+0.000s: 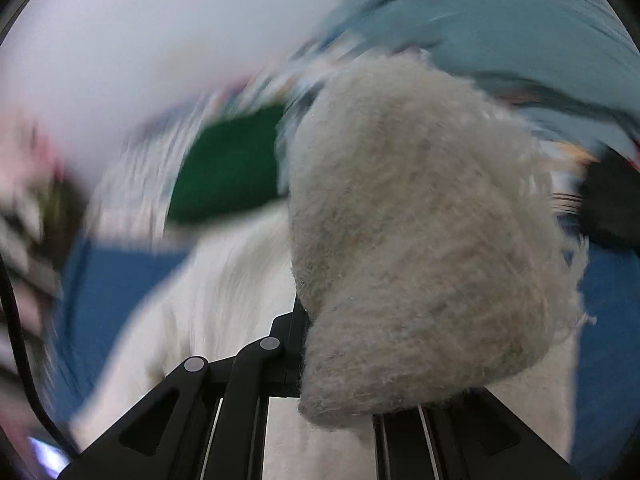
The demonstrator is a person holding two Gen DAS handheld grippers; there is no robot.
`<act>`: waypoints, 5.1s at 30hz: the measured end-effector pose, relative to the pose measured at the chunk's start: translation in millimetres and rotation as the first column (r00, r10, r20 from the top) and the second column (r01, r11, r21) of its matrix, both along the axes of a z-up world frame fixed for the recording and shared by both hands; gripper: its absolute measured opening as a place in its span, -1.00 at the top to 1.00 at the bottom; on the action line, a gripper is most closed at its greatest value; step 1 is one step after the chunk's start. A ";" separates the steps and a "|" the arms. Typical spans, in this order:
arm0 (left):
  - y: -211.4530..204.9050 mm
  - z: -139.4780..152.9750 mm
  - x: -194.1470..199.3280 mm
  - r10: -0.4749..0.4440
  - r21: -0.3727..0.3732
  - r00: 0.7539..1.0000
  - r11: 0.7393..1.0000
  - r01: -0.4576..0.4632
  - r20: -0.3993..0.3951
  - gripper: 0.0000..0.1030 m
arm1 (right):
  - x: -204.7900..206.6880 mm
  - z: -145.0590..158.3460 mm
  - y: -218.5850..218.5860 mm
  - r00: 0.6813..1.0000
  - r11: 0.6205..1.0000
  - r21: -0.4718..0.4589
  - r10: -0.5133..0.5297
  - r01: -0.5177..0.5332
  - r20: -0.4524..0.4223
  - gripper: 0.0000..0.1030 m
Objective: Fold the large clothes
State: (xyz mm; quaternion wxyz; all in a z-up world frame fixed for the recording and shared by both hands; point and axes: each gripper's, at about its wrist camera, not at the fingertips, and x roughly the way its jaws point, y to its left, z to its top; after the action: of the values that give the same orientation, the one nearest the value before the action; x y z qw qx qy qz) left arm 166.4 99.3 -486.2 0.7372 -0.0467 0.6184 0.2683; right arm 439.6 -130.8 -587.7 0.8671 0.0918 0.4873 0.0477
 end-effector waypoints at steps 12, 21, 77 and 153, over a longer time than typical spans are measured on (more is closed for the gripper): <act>115.8 -23.3 -77.9 0.350 -0.397 0.937 0.862 -0.316 0.014 -1.00 | -55.4 -60.9 107.1 0.928 0.972 0.149 0.221 -0.184 -0.298 -0.40; 172.0 -70.4 -39.0 0.634 -0.525 0.769 0.683 -0.508 0.082 -0.44 | -20.9 -69.8 71.3 0.909 0.975 0.223 0.093 0.000 -0.406 -0.40; -381.7 9.7 108.4 -0.433 -0.210 0.883 0.860 0.465 0.183 -0.74 | -143.8 -51.1 -375.6 0.820 0.937 0.093 -0.243 0.336 -0.518 -0.71; -138.9 -34.0 153.6 -0.342 0.172 0.939 0.927 0.333 0.028 -1.00 | -49.4 -47.3 -255.2 0.874 0.971 -0.063 -0.234 0.230 -0.427 0.19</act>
State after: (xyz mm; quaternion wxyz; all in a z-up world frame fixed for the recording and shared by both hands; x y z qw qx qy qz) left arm 320.1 -39.7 -520.2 0.7910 0.1136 0.5716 0.1862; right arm 390.2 -386.0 -635.0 0.7377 0.1534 0.6526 -0.0805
